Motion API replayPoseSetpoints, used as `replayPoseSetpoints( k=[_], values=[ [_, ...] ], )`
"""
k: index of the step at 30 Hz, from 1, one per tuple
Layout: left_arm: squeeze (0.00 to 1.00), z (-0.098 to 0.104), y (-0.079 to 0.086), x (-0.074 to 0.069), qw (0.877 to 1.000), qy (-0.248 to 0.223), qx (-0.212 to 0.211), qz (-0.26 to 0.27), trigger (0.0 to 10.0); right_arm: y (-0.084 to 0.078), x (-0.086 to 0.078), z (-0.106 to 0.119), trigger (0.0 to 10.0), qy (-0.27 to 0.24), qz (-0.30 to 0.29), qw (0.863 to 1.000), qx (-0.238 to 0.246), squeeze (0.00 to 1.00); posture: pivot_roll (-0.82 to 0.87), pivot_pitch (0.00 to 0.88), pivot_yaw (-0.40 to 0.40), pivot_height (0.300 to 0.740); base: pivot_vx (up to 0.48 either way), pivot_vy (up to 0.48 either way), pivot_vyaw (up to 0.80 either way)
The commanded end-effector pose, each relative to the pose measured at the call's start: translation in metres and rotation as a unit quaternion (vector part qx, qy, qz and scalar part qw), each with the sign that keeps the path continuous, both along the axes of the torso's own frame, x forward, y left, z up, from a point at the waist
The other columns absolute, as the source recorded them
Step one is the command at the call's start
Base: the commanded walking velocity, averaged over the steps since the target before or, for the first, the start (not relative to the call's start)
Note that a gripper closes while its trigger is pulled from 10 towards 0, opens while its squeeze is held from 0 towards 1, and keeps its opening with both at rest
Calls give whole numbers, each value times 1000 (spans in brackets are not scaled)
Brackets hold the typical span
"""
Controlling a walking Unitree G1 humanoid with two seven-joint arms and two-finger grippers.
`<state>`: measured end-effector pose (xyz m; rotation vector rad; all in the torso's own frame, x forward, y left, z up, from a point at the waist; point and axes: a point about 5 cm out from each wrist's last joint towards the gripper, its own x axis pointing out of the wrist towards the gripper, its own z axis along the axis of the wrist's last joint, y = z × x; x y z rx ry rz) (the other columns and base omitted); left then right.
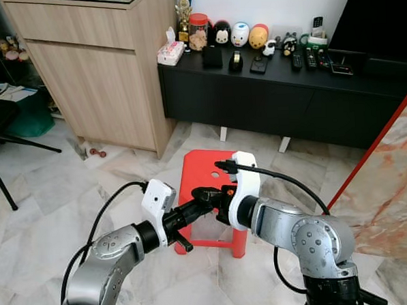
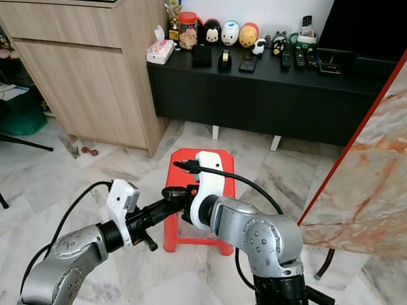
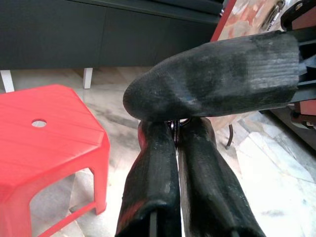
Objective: Hang keys on a hook
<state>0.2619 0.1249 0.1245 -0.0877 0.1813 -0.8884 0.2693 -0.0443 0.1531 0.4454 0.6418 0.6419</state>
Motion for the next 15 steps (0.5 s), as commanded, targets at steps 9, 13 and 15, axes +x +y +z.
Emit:
replayPoseSetpoints(
  k=[9, 13, 15],
  values=[
    [0, 0, -4, -3, 1000, -6, -10, -14, 0, 9, -2, -4, 10000, 9, 4, 1000, 9, 443, 12, 91, -90, 734, 0, 0, 0],
    [0, -1, -4, -3, 1000, -3, -4, -19, 0, 7, 1, -3, 10000, 3, -11, 1000, 10, 1000, 13, 93, -88, 734, 0, 0, 0],
    [0, -1, -4, -3, 1000, -3, -2, -20, 0, 7, 1, -3, 10000, 2, -11, 1000, 10, 1000, 13, 93, -88, 734, 0, 0, 0]
  ],
)
